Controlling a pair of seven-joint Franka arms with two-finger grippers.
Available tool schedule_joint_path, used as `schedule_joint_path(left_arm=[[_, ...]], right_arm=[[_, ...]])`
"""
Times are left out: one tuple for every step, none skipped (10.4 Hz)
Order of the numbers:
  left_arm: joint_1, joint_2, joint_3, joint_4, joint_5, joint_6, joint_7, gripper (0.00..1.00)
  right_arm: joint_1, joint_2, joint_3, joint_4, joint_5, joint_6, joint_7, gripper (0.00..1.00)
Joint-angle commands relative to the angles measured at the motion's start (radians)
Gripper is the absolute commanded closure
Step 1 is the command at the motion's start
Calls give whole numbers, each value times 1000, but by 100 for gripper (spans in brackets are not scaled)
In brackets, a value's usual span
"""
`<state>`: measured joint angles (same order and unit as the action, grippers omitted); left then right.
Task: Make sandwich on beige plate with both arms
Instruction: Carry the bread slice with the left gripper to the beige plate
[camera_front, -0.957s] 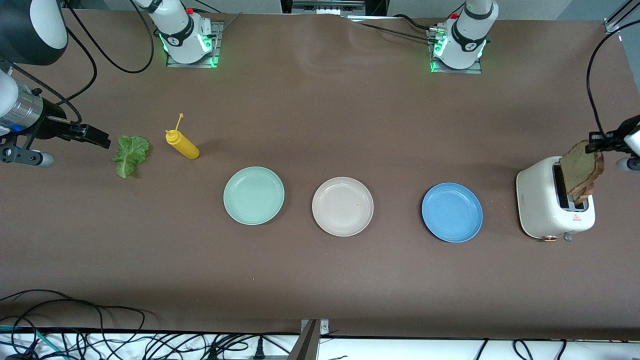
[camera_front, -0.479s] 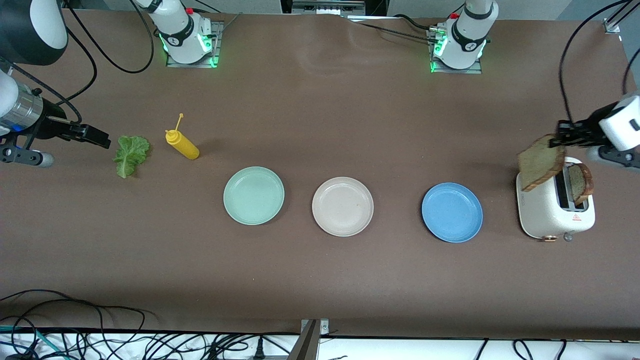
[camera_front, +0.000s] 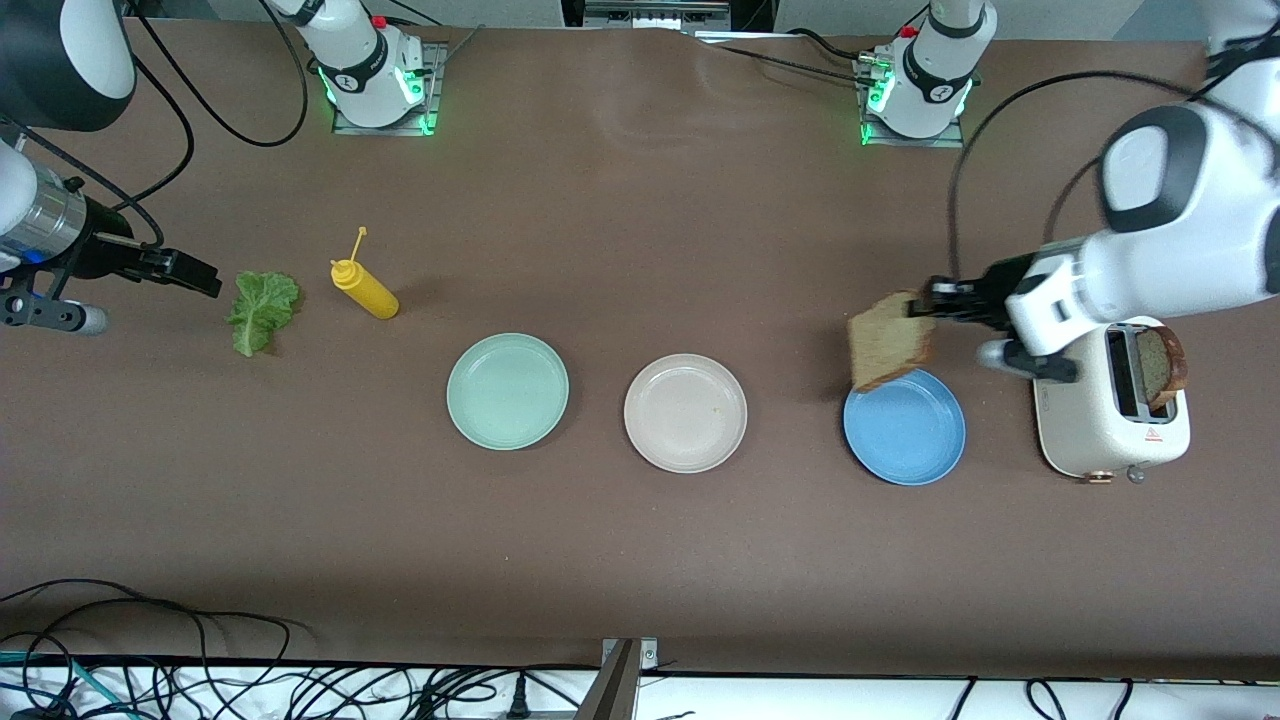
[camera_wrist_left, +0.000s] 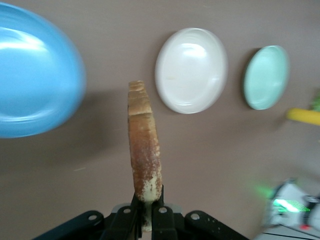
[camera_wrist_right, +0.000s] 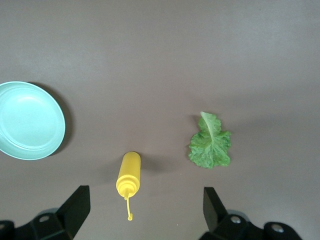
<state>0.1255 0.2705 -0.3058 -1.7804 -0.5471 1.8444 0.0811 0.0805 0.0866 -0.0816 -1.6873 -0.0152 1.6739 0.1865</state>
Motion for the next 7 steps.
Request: schedule_joint_path(left_arm=[[-75, 125, 2, 32, -88, 112, -12, 100], [-123, 163, 2, 35, -123, 157, -9, 100], [-173, 199, 2, 38, -163, 230, -6, 100], [-206, 238, 1, 82, -163, 281, -14, 100], [-228, 265, -1, 113, -168, 286, -21, 100], [-234, 279, -1, 116, -183, 292, -24, 100], [-242, 303, -1, 131, -191, 303, -20, 100]], right_arm=[[-4, -4, -1, 3, 14, -11, 2, 0], [-4, -4, -3, 3, 14, -11, 2, 0], [-4, -4, -7, 3, 15, -11, 1, 0], [-4, -4, -7, 3, 14, -11, 1, 0], [-4, -4, -7, 3, 15, -11, 1, 0], [-4, -4, -7, 3, 15, -11, 1, 0], [-4, -4, -7, 3, 14, -11, 1, 0]])
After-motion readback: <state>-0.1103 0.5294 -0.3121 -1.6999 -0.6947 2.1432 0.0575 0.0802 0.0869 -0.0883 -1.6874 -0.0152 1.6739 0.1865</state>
